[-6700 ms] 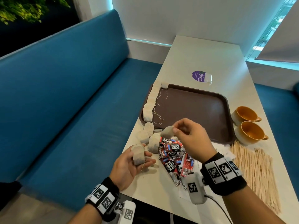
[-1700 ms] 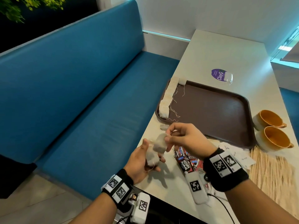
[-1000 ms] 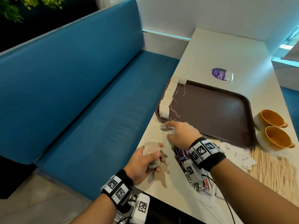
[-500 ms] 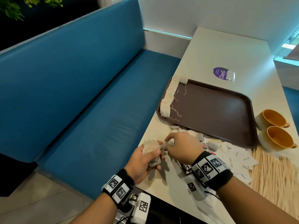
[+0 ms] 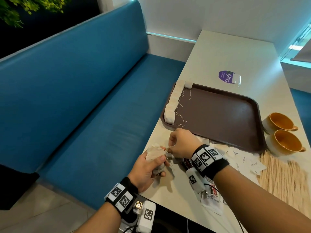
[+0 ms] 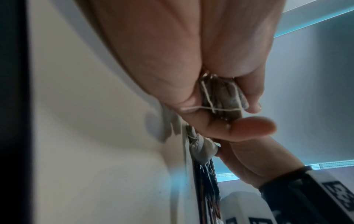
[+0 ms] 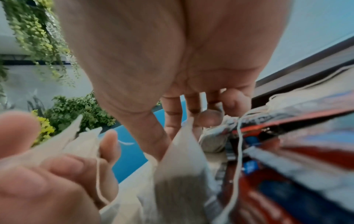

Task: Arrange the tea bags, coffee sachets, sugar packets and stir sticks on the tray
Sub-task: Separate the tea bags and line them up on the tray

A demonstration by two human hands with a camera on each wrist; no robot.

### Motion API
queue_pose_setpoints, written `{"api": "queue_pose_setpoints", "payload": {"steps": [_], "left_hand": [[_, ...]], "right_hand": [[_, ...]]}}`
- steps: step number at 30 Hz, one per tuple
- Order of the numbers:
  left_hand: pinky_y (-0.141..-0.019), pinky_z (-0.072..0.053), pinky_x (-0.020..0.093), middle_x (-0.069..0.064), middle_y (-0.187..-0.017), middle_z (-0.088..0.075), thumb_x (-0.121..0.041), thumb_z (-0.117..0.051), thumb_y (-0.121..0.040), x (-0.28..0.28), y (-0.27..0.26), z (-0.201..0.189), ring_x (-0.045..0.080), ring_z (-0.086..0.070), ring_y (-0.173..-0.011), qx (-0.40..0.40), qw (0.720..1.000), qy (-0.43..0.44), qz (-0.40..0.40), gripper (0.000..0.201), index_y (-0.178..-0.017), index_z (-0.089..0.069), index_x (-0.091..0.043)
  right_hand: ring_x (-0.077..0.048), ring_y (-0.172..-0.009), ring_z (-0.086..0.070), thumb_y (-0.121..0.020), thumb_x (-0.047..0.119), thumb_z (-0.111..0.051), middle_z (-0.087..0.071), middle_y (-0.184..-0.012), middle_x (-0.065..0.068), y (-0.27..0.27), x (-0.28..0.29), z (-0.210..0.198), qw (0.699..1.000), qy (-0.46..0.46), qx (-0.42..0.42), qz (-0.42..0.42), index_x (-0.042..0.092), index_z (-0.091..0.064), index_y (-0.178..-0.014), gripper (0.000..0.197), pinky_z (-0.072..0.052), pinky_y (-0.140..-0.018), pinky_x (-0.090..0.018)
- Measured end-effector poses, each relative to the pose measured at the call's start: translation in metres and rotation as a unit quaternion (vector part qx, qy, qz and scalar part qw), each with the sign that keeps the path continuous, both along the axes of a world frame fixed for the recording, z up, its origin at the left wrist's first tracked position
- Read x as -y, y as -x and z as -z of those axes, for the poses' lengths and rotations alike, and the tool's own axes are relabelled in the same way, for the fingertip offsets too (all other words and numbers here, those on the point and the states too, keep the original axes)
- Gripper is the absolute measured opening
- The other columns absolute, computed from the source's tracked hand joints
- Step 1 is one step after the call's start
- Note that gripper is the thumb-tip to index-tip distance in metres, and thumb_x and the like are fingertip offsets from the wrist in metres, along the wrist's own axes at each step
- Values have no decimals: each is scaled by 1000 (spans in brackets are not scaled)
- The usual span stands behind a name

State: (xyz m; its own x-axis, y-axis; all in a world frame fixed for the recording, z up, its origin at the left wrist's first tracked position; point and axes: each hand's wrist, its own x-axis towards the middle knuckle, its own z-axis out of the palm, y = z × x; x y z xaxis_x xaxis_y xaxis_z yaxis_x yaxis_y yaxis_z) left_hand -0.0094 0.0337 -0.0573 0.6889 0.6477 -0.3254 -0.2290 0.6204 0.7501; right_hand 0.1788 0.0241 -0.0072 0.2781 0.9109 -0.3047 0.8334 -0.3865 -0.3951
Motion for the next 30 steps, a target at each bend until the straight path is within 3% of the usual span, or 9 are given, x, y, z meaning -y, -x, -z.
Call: {"api": "queue_pose_setpoints", "payload": {"steps": [5,11,13,15,18,22,24,26,30], "left_hand": [[-52,-49,33,18,-88,-64,-9,-75,-82,0,0,1,24,-62,-74,5,1000,6,8,48,-126,-57,-5],[-53,-50,33,18,-88,-64,-5,-78,-79,1,1,2,23,-43,-73,1,1000,10,11,50,-125,-59,-7],[-52,-50,32,19,-87,-62,-16,-81,-79,1,1,1,22,-47,-69,-3,1000,13,6,47,-120,-61,-7],[-51,-49,30,18,-88,-62,-39,-89,-72,2,0,0,21,-56,-68,-3,1000,16,-3,69,-121,-59,-2],[-53,-49,31,17,-90,-67,-70,-63,-81,3,-2,-9,19,-58,-65,-7,1000,9,27,80,-124,-65,-3],[-56,-49,34,16,-100,-70,-72,-30,-91,2,-2,-14,19,-60,-68,-6,997,51,64,79,-123,-73,-13],[-55,-49,34,9,-85,-68,-67,-40,-92,2,-2,-12,15,-55,-60,-1,996,56,65,71,-127,-67,-10],[-54,-50,33,6,-75,-63,-57,-69,-87,3,0,-7,14,-56,-58,6,997,46,59,67,-128,-58,-5],[-53,-50,31,15,-85,-63,-35,-91,-70,1,1,-1,20,-58,-70,12,998,26,48,75,-126,-57,1]], "right_hand": [[-1,-62,-53,-74,21,-86,-66,-74,10,-11,10,-12,980,-126,-133,84,23,-64,-76,23,-44,-62,-17],[-20,-67,-62,-70,20,-93,-70,-84,-14,-13,27,-42,931,-219,-269,112,19,-65,-89,33,-58,-71,-43],[-25,-68,-62,-70,8,-90,-69,-83,-18,-8,34,-54,923,-205,-314,90,14,-66,-94,35,-58,-75,-49],[-22,-67,-62,-70,-9,-86,-66,-80,-16,1,40,-62,904,-168,-386,70,7,-65,-100,40,-62,-73,-48],[-25,-65,-61,-70,-15,-84,-64,-80,-14,17,46,-61,872,-95,-478,54,5,-64,-104,44,-61,-62,-37],[-23,-61,-59,-72,-4,-87,-68,-74,-7,35,46,-40,913,-63,-401,33,9,-64,-102,40,-54,-59,-36],[-11,-55,-57,-70,2,-88,-67,-77,-2,40,45,-32,945,-81,-314,38,15,-66,-99,39,-54,-55,-30],[-1,-49,-49,-69,6,-87,-64,-82,2,42,44,-28,958,-108,-260,49,20,-66,-99,39,-48,-50,-19],[-2,-49,-46,-68,11,-87,-55,-87,4,33,46,-24,954,-129,-261,68,27,-64,-101,44,-43,-49,-18]]}}
